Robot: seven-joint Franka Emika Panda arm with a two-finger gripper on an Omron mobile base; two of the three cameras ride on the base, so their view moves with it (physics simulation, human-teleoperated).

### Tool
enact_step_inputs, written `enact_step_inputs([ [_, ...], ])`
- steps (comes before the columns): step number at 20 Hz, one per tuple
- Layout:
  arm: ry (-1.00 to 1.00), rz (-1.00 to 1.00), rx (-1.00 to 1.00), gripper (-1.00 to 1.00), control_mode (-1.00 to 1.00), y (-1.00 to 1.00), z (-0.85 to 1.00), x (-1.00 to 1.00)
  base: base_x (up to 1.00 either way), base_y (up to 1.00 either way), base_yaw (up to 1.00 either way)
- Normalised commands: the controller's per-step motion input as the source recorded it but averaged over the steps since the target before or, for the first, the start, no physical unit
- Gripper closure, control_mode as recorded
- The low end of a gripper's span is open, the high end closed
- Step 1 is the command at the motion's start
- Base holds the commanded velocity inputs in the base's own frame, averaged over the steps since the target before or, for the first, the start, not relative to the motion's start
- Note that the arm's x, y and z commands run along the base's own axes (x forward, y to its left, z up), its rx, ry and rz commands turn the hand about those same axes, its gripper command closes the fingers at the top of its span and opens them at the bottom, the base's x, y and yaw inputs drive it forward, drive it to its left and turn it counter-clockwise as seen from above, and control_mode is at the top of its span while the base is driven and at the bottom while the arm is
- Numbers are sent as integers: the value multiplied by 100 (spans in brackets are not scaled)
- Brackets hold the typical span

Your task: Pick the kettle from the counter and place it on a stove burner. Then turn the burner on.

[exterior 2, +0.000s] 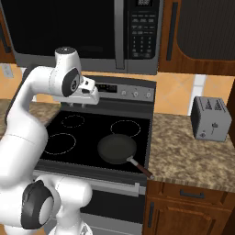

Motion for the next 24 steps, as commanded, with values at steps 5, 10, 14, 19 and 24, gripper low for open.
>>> enact_step_inputs([
  [5, -4, 3, -6, -100, -100, 51, 0, -29, 0, 0, 0],
  [10, -14, 1, -1, -100, -100, 100, 0, -58, 0, 0, 0],
  [14, -11, 0, 0, -100, -100, 100, 0, -55, 0, 0, 0],
  [19, -8, 1, 0, -100, -100, 100, 0, -40, 0, 0, 0],
  [24, -5, 0, 0, -100, -100, 100, -2, -15, 0, 0, 0],
])
